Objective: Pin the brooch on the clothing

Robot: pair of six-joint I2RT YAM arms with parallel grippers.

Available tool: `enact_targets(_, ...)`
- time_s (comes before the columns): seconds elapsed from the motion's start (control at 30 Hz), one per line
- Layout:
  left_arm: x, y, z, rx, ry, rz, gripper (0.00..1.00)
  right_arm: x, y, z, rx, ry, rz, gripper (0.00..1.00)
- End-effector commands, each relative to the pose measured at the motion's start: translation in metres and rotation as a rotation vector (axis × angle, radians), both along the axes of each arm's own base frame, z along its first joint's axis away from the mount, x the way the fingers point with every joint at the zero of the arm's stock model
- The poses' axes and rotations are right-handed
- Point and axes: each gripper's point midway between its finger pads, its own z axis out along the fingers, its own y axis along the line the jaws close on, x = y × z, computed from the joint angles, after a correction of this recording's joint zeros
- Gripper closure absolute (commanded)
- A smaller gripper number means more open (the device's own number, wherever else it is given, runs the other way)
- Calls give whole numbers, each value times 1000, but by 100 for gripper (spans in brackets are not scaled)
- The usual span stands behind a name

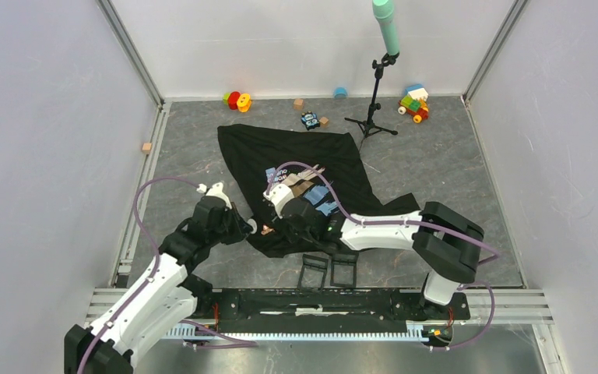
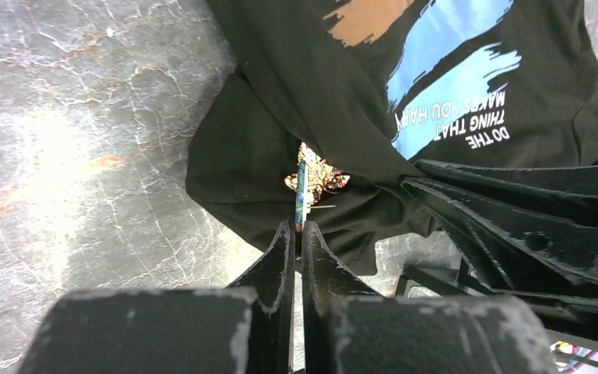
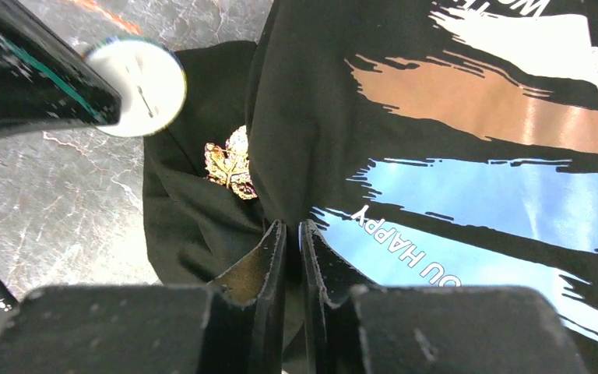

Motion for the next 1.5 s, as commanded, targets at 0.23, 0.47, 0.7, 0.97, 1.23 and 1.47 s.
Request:
enact_targets(0.23,7,-33,10,-33,-45,-58,98,-3,7,30,160,-15,-14,100)
enact_targets(0.47,6,-39,6,-32,-36,-68,98,-8,8,31,208,-7,-7,100)
enact_targets(0.7,9,-51,-5,-32,10,-112,98,-15,16,38,270,8,35,100)
enact_targets(0.97,7,-61,-13,-25,39,-166,98,-16,18,37,286,16,42,100)
enact_targets(1.23,6,-65,-15,-24,51,-185,98,-23,28,32,292,45,95,100)
enact_targets(1.47,10,-66,-7,-53,11,-163,98,-27,31,17,255,80,116,100)
